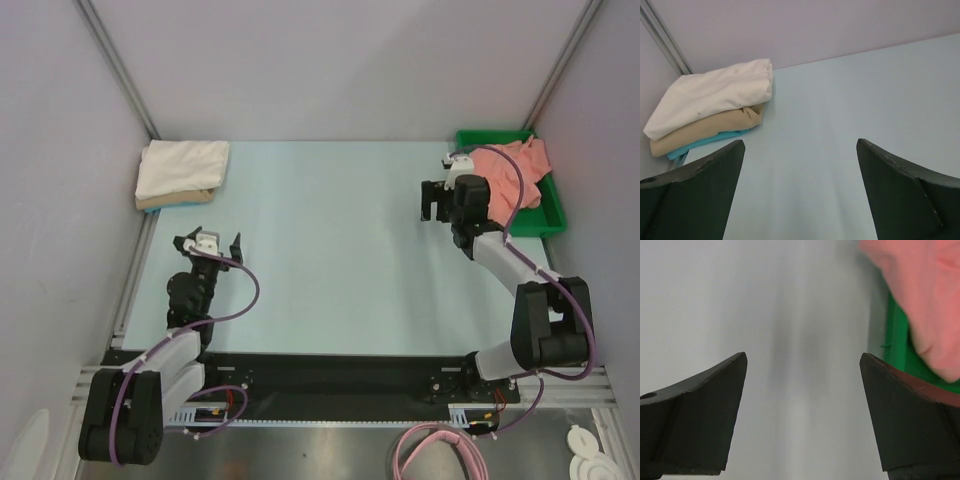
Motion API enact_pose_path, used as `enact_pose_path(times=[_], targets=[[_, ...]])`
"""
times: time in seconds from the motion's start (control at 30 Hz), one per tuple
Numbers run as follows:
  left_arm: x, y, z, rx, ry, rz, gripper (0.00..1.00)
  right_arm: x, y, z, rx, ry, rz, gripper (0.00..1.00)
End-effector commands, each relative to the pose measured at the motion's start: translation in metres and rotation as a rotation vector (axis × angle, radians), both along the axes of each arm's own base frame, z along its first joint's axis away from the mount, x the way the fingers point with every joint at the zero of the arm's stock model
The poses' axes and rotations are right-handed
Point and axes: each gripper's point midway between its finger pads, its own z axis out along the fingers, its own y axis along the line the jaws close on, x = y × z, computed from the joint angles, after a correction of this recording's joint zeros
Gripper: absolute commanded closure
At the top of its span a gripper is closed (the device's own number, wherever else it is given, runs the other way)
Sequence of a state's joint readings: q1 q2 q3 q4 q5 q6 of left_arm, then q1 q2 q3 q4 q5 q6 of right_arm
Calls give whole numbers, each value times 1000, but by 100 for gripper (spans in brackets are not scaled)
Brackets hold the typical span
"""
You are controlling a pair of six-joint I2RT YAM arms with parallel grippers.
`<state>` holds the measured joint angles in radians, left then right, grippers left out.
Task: Fold and stack the t-shirts
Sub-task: Grab the tshirt from the pile
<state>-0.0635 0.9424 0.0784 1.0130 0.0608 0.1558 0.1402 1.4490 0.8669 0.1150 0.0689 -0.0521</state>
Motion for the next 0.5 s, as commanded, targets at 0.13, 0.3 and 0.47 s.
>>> enact_pose_path(times=[0.13,0.3,0.47], targets=[[-9,-21,7,62,-42,-119,3,24,-14,55,-165,-113,39,0],[-10,-28,1,85,-17,-167,7,66,-36,36,-172,-25,-64,4],[-12,-32,-1,101,-14,-191,9,100,-63,15,-170,51,-133,7]])
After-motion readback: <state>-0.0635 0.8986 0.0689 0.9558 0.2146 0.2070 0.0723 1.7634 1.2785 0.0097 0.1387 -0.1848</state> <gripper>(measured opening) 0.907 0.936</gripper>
